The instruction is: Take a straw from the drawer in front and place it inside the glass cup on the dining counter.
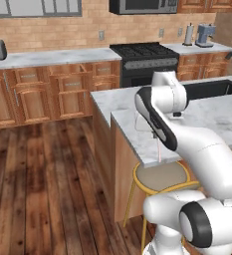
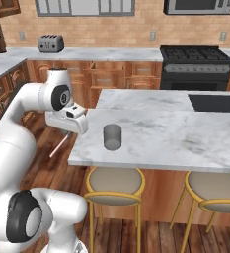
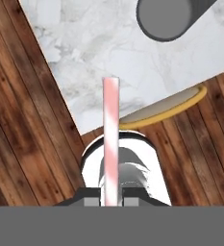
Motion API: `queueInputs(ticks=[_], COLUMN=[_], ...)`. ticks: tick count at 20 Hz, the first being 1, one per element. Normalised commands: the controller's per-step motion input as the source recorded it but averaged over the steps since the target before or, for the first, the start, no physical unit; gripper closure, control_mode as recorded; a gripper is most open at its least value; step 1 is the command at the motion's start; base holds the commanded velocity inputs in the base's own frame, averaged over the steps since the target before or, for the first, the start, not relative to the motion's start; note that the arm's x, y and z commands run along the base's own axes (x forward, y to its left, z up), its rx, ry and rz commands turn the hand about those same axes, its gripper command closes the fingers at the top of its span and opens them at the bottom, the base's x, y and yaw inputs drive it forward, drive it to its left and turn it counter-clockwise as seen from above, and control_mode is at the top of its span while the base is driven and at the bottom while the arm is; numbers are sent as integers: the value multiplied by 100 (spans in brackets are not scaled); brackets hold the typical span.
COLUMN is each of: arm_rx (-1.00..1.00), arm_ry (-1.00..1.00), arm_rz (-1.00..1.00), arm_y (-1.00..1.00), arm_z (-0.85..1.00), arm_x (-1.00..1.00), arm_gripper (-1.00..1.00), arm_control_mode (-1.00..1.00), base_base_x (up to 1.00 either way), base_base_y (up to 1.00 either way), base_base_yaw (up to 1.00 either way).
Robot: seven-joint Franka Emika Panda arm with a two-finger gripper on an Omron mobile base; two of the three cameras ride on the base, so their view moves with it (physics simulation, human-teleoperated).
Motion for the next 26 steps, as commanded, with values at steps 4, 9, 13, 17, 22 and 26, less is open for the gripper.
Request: queueInputs(ticks=[4, 9, 13, 17, 22, 26], arm_rx=[0, 0, 0, 0, 0, 0], arm_ry=[0, 0, -1, -3, -5, -1], arm_rz=[-3, 0, -1, -2, -2, -3], arm_y=[0, -3, -6, -10, -8, -7], arm_z=[0, 0, 2, 0, 0, 0], arm_x=[27, 28, 32, 40, 37, 34], arm_gripper=[100, 100, 100, 100, 100, 100], arm_control_mode=[-100, -100, -100, -100, -100, -100], base_base_x=[0, 0, 0, 0, 0, 0], base_base_y=[0, 0, 0, 0, 0, 0], base_base_yaw=[0, 0, 0, 0, 0, 0])
